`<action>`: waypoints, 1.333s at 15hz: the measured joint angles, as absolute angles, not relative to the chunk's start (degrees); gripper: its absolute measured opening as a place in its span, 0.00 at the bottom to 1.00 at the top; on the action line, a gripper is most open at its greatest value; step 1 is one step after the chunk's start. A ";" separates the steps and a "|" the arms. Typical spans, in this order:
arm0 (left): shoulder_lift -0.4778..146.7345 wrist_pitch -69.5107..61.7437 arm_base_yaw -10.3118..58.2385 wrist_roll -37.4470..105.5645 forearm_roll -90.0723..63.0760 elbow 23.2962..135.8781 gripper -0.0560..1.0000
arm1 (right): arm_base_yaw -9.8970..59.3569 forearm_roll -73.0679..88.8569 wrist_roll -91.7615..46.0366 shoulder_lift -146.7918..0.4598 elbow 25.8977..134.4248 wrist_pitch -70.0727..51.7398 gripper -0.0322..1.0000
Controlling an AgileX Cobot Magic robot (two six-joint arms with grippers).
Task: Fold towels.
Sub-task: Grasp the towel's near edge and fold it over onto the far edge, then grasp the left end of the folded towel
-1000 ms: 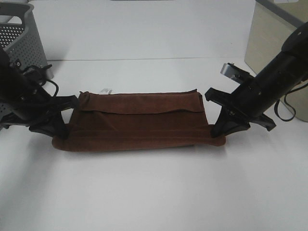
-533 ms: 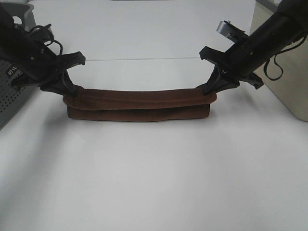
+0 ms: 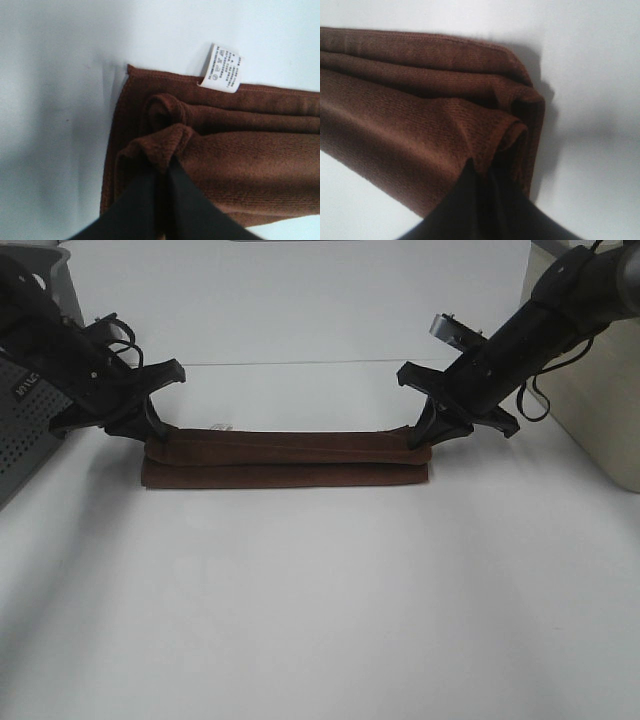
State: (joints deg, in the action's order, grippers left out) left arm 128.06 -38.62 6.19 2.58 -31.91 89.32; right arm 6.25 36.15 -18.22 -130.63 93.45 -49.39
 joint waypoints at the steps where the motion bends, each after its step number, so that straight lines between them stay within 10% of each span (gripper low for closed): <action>1: 128.92 -38.62 6.30 2.64 -32.09 89.84 0.11 | 6.25 36.15 -18.22 -130.92 93.45 -48.87 0.08; 5: 129.55 -38.56 6.76 3.95 -32.20 90.41 0.65 | 6.25 36.15 -18.22 -130.92 93.45 -49.85 0.70; 8: 129.55 -38.56 6.76 4.13 -30.08 90.41 0.78 | 6.25 34.89 -18.22 -129.03 93.45 -50.82 0.84; 16: 131.84 -36.15 9.17 5.44 -30.08 90.99 0.74 | 6.19 34.26 -18.22 -127.94 93.45 -50.48 0.85; 20: 132.24 -36.10 9.17 5.27 -29.28 90.99 0.21 | 6.19 34.21 -18.22 -127.94 93.45 -50.19 0.85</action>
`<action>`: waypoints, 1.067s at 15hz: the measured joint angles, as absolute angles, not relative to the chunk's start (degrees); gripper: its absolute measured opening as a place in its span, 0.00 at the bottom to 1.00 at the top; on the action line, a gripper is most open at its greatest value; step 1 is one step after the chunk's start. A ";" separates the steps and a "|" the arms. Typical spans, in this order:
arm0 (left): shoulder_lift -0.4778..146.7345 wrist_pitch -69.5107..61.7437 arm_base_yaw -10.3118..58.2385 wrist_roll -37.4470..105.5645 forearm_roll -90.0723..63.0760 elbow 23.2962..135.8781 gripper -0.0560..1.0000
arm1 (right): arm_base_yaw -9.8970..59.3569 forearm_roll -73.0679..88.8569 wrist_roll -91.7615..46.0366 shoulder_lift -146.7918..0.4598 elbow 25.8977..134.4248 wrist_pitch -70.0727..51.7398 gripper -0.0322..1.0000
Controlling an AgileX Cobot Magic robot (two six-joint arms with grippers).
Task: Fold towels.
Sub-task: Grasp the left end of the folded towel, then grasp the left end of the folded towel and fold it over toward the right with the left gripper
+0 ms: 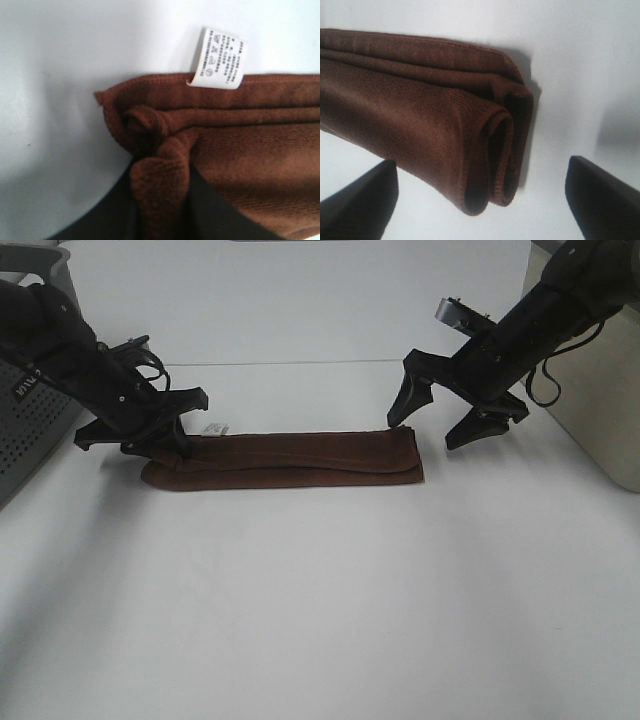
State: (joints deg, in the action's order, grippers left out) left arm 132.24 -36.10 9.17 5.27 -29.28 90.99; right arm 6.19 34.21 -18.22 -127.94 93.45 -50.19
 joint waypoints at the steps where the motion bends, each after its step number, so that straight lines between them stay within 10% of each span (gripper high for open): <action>1: 131.67 -36.21 9.22 5.27 -28.48 90.99 0.12 | 6.19 34.21 -18.22 -127.94 93.45 -50.19 0.85; 16: 119.75 -52.43 15.30 -3.55 -23.72 101.70 0.12 | 6.19 33.92 -18.22 -125.76 93.45 -55.35 0.85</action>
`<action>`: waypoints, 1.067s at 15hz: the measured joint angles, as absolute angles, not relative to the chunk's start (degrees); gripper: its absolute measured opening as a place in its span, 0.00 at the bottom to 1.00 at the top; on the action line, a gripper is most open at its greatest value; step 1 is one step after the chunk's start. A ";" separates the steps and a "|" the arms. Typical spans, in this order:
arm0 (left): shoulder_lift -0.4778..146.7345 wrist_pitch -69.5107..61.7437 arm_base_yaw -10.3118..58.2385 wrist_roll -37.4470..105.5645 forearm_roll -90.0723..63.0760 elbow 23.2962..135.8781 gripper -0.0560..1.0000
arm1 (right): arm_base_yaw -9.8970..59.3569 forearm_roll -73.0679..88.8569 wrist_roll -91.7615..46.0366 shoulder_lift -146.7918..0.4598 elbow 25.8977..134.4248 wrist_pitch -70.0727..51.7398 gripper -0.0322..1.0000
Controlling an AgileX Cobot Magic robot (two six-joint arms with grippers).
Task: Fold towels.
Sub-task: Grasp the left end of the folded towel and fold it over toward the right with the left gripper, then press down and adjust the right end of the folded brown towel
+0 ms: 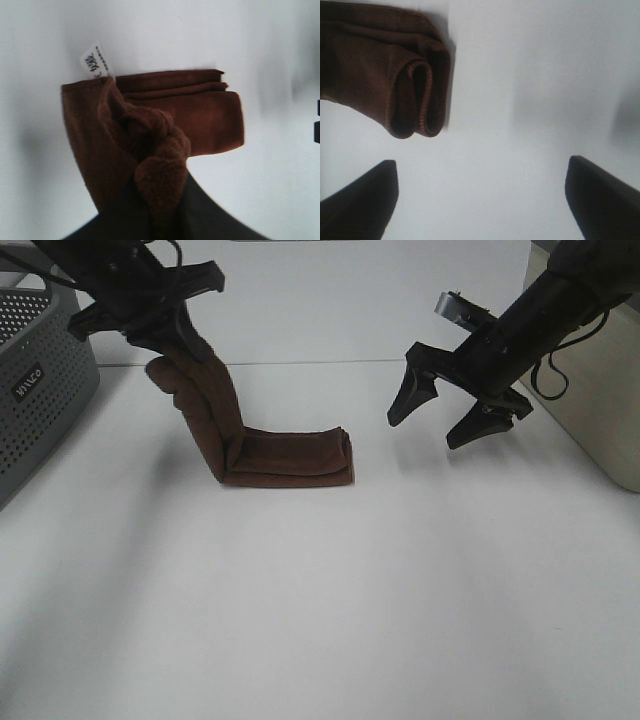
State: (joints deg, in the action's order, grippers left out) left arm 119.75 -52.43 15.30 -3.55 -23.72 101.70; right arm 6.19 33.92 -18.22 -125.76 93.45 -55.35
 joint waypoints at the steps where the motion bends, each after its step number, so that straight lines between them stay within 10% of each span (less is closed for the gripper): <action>1: 120.66 -51.51 16.96 -3.55 -24.92 101.99 0.12 | 6.19 33.92 -18.22 -124.85 93.45 -55.35 0.85; 5: 127.83 -46.70 22.29 -6.65 -27.62 105.25 0.16 | 6.19 34.03 -17.99 -122.15 93.51 -56.38 0.85; 10: 133.56 -44.18 25.55 -8.71 -30.71 110.47 0.54 | 6.19 34.03 -16.96 -122.15 93.51 -58.27 0.85; 16: 128.57 -41.88 23.09 -7.10 -31.28 114.42 0.57 | 6.19 42.97 -18.56 -122.15 93.51 -58.79 0.85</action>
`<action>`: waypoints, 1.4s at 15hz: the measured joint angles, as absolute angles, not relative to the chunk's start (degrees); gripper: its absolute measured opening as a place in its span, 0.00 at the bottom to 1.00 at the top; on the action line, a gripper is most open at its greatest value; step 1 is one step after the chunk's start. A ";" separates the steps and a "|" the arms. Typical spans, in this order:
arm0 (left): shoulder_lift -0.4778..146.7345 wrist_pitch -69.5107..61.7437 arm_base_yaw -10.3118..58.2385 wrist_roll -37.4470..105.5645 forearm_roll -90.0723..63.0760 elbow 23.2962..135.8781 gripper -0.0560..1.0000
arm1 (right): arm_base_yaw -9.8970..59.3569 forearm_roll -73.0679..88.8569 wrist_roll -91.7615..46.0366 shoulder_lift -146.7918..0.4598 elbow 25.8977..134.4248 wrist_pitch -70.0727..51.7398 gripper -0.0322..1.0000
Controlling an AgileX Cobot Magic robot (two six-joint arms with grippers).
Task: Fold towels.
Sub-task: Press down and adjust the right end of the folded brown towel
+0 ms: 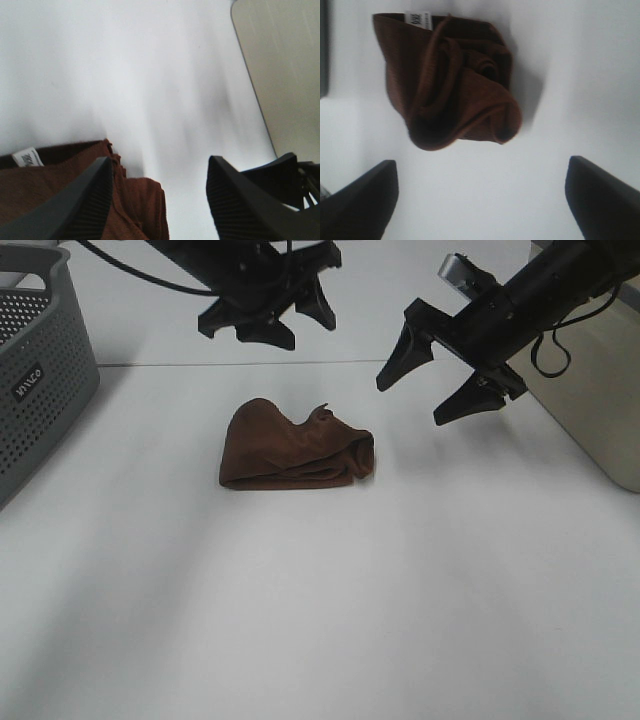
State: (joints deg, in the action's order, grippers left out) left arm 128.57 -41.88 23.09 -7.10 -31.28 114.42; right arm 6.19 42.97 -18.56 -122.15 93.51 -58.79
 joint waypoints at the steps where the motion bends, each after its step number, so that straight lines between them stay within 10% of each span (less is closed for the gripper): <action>1: 127.20 -41.94 21.83 -6.59 -30.31 114.59 0.57 | 6.25 47.10 -20.51 -122.15 93.51 -59.24 0.85; 10: 124.45 -45.89 14.67 -6.13 -20.40 114.94 0.57 | 20.00 67.90 -30.71 -126.57 95.34 -49.33 0.85; 21: 124.45 -46.58 14.61 -6.13 -17.93 114.94 0.57 | 14.27 56.95 -25.27 -133.61 97.29 -52.25 0.85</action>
